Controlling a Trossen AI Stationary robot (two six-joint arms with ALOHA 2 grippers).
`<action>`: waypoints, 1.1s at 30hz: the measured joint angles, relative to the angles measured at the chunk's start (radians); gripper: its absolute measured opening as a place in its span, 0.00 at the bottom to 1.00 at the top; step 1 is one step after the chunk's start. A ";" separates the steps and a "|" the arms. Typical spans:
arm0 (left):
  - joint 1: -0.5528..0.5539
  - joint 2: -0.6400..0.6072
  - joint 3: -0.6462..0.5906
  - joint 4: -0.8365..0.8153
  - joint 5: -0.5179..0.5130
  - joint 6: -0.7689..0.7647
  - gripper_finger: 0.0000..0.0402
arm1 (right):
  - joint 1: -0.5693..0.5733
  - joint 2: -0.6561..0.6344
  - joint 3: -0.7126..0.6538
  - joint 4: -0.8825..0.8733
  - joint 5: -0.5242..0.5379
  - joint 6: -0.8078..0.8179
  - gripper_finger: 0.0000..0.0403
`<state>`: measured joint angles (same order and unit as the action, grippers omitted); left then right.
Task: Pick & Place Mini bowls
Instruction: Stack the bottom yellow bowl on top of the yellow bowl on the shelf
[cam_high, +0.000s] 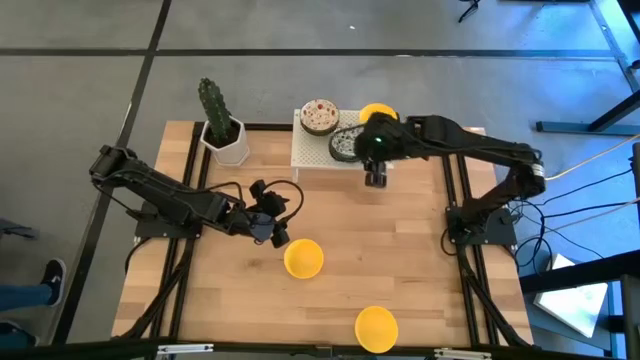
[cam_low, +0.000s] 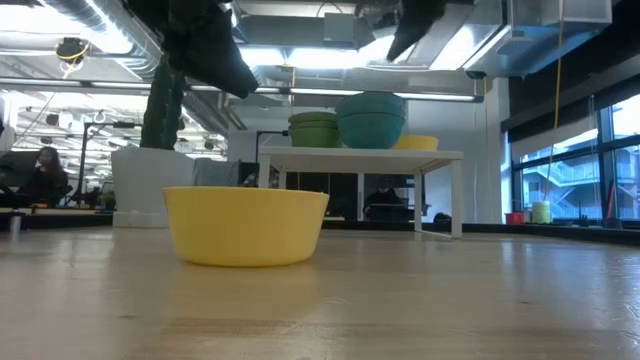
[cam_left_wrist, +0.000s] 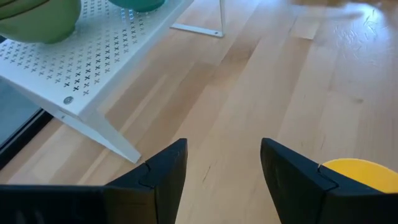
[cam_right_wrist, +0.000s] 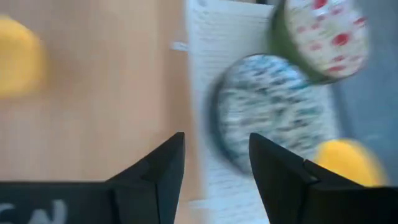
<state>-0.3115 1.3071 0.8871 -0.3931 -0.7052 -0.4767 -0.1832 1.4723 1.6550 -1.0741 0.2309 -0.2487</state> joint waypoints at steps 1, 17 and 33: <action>-0.002 0.000 0.000 0.000 0.000 0.000 0.49 | 0.021 -0.014 -0.004 -0.010 -0.026 0.068 0.44; -0.023 0.000 0.000 -0.072 -0.036 -0.086 0.49 | 0.603 -0.022 -0.546 0.453 -0.423 0.677 0.42; -0.058 0.000 0.000 -0.044 -0.035 -0.134 0.49 | 0.751 0.206 -0.594 0.680 -0.459 0.623 0.63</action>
<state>-0.3699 1.3071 0.8871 -0.4370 -0.7399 -0.6103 0.5675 1.6784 1.0615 -0.3939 -0.2279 0.3747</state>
